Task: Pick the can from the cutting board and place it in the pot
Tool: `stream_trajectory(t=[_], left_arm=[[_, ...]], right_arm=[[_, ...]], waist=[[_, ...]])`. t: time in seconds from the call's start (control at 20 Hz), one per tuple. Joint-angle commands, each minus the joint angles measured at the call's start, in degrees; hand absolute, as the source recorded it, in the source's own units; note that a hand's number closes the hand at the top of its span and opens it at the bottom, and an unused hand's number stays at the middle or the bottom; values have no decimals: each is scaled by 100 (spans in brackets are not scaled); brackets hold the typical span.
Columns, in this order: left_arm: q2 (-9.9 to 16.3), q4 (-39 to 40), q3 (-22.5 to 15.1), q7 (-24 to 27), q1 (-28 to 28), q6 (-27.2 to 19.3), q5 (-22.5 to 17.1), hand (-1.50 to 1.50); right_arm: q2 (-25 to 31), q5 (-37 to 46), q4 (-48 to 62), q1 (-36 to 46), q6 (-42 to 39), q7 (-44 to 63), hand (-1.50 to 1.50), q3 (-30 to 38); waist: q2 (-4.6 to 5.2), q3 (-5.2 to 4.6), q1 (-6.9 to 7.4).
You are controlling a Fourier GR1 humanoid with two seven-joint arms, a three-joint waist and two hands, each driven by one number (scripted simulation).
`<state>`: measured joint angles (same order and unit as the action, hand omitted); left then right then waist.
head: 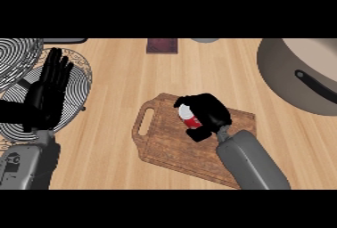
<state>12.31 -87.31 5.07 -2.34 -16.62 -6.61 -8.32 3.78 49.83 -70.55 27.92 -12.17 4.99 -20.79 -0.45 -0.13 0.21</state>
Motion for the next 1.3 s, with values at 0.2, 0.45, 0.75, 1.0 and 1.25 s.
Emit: stream_trajectory(t=[0.2, 0.45, 0.75, 1.0, 1.25], left_arm=[[-184, -14, -101, -8, 18, -44, 177, 0], [59, -114, 234, -46, 121, 329, -131, 0], [25, 100, 247, 24, 123, 252, -22, 0], [-247, 11, 70, 388, 420, 236, 122, 0], [-99, 162, 185, 5, -57, 174, 91, 0]], right_arm=[[-368, 309, 827, 352, 633, -142, 150, -440], [-152, 730, 63, -162, 769, -30, 150, -308], [28, 817, -1337, -169, 389, 817, 150, 39], [-368, 934, -1652, -69, 331, 1869, 150, -1217], [-129, 1658, -2564, -302, 620, 2427, 150, -910]], waist=[[51, 14, 22], [39, 13, -22], [30, 11, -56], [39, 10, 15], [25, 11, -94]])
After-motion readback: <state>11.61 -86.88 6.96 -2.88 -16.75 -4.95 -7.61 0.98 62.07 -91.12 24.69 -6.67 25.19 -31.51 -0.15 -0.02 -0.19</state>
